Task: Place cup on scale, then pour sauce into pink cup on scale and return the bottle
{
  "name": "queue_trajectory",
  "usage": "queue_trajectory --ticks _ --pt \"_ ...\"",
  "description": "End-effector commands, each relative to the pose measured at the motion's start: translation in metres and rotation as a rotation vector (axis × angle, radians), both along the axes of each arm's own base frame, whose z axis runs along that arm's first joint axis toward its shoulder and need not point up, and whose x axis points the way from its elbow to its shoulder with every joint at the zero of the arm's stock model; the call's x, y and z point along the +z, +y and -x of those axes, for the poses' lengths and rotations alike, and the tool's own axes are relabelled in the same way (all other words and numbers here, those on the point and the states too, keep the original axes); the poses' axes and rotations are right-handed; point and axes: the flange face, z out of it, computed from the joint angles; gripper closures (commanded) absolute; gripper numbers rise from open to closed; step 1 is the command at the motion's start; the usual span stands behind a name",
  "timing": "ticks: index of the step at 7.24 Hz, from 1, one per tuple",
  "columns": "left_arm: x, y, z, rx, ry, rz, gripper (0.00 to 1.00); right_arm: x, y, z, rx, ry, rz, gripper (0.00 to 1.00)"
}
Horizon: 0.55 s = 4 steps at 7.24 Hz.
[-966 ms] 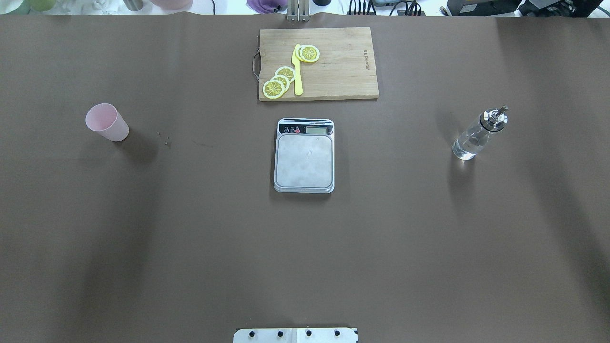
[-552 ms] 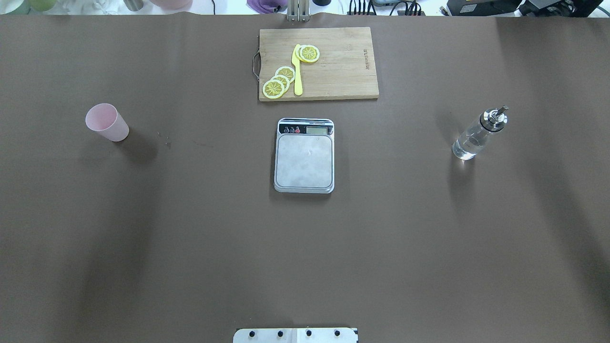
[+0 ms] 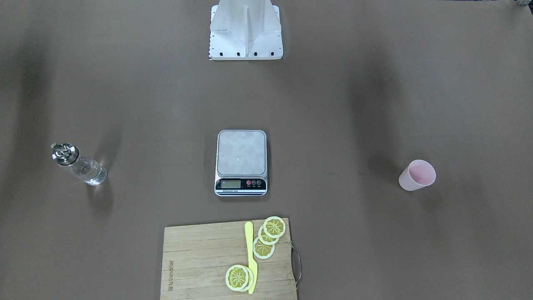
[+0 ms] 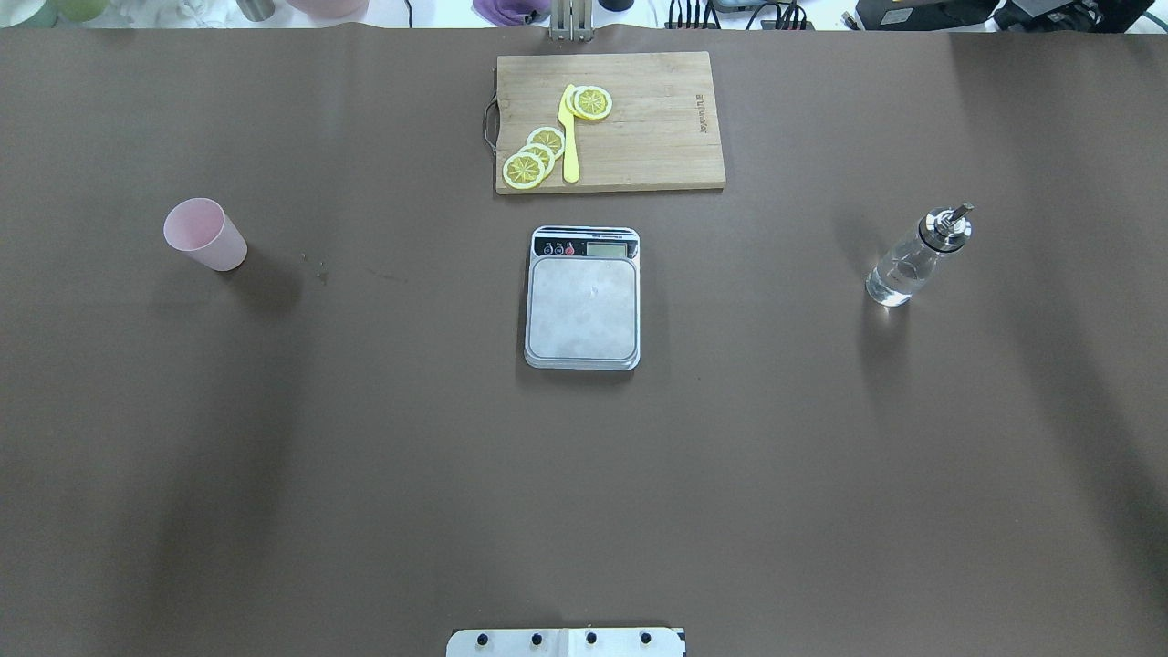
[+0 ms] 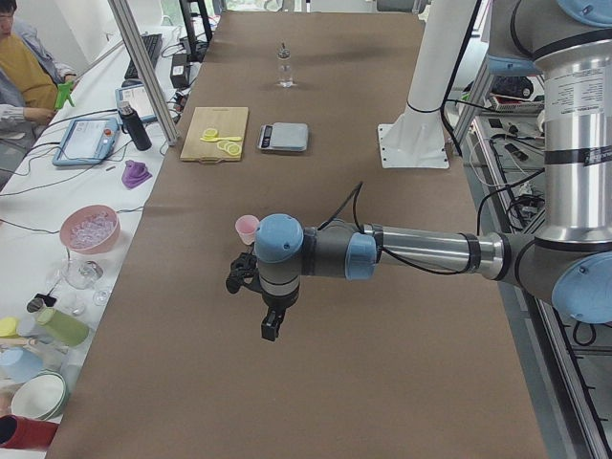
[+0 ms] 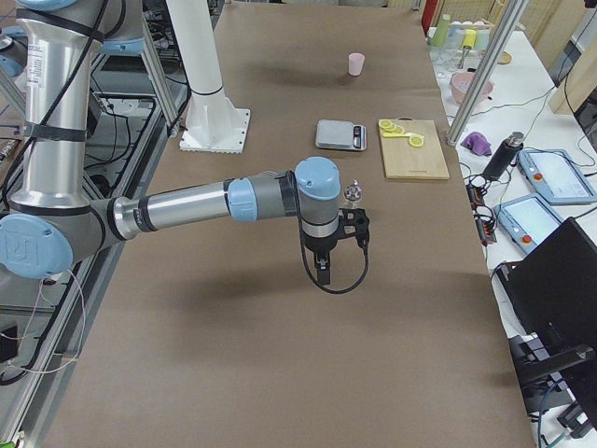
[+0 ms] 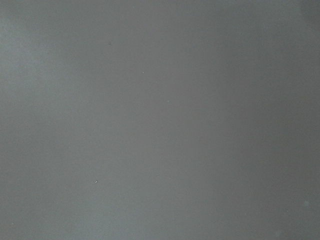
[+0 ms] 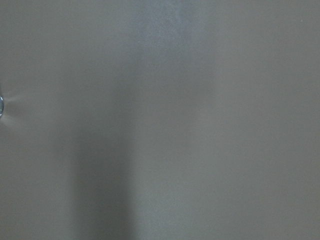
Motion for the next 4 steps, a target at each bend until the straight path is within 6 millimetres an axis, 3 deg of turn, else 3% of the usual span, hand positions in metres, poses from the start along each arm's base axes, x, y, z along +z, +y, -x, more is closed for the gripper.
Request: queue_trajectory --ticks 1,4 --pt "-0.0043 -0.0021 0.0 0.0 -0.001 -0.045 0.01 0.0005 -0.0008 0.0007 -0.002 -0.003 0.0 0.0" --pt "-0.0012 -0.0014 0.0001 -0.002 -0.003 -0.057 0.01 -0.0012 -0.0004 0.0034 -0.006 -0.04 0.005 0.0"
